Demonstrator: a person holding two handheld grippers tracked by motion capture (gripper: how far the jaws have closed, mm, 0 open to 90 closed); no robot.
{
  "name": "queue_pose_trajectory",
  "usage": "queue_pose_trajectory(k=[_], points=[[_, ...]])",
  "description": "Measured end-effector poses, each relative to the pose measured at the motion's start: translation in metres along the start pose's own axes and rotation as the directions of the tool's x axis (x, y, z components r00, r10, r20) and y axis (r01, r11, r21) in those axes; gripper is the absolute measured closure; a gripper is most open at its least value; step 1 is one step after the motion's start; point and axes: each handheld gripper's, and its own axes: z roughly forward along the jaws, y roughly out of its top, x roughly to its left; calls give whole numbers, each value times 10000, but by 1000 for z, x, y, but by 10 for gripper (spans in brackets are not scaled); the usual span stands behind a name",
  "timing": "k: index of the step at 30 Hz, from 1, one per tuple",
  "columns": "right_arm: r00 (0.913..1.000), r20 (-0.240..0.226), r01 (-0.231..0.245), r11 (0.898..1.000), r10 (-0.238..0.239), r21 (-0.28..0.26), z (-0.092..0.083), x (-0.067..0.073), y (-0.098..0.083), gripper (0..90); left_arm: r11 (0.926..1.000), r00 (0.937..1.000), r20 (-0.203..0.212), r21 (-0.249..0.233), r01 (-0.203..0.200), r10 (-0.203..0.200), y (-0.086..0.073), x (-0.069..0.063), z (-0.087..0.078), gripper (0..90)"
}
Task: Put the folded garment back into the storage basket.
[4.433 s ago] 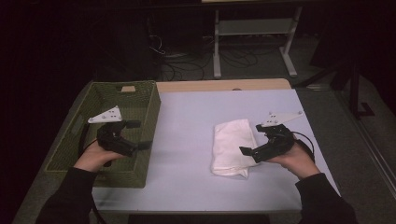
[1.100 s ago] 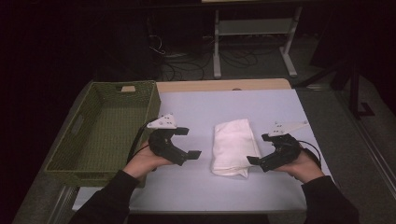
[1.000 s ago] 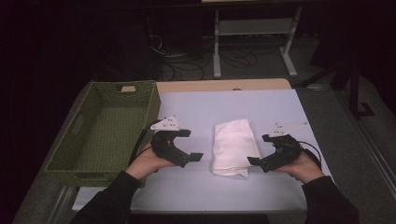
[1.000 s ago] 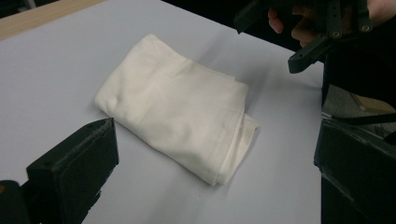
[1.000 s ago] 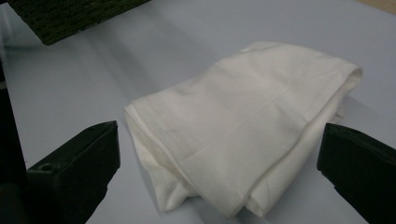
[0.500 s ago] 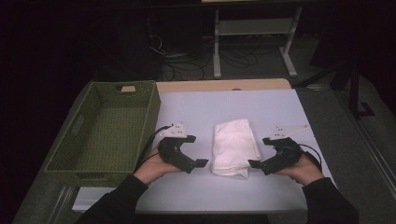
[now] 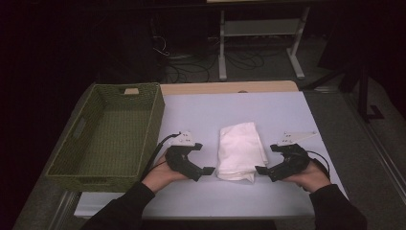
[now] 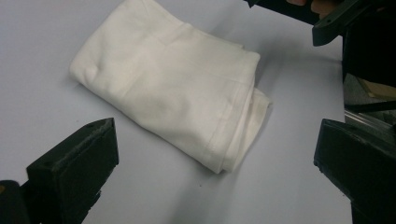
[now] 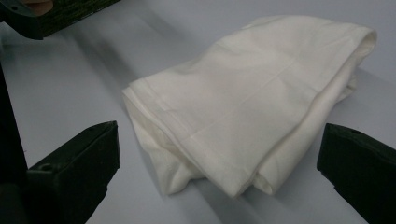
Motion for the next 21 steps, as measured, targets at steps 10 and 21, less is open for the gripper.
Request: queue_pose_trajectory(k=[10,21], points=[[9999,48,-106,9999,106,-2,4,4,-8,0,9998,9999,-113,180,29,-27,-14,5,4,0],[9988,75,-476,9989,476,-27,10,11,-16,0,9992,9998,-157,400,-90,97,-22,8,4,0]])
